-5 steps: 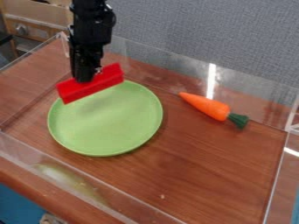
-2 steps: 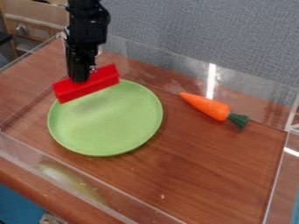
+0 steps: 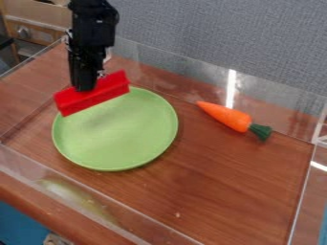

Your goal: Put the red object on the right side

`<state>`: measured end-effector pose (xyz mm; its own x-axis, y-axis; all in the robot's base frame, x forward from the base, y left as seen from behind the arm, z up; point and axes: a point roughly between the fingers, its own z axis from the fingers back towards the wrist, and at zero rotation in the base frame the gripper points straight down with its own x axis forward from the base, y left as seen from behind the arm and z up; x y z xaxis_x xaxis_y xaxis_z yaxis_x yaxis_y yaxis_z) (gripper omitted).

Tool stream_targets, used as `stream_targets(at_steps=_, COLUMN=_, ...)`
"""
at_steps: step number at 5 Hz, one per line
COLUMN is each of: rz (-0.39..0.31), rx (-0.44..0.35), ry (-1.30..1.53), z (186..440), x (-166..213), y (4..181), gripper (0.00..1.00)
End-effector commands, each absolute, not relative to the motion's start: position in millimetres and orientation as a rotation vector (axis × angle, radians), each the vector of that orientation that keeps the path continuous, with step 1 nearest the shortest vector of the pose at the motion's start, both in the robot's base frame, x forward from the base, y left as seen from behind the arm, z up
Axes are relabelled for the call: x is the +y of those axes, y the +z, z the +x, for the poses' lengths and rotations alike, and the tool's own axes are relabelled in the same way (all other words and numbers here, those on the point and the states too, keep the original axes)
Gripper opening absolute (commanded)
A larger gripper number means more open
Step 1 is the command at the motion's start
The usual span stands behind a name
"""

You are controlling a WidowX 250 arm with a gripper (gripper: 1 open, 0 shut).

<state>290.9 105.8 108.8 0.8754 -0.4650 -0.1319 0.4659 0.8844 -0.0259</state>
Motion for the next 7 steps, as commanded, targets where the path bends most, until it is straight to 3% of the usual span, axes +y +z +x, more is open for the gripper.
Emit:
stream_targets(at_steps=1, rz=0.014, rx=0.082, ry=-0.455, z=283, x=116, y=129.1, gripper=0.00)
stream_targets(at_steps=2, rz=-0.018, rx=0.087, ry=-0.465, z=271, x=116, y=129.3, gripper=0.00)
stream_targets(at_steps=4, rz=-0.076, rx=0.082, ry=-0.522, z=286, x=65, y=103.9, gripper=0.00)
stream_targets(at_steps=5, rz=-0.075, rx=0.052, ry=-0.642, z=288, x=15, y=118.1, gripper=0.00)
stream_targets(at_steps=7, rz=-0.112, rx=0.037, ry=-0.837, z=310, x=-85, y=112.2, gripper=0.00)
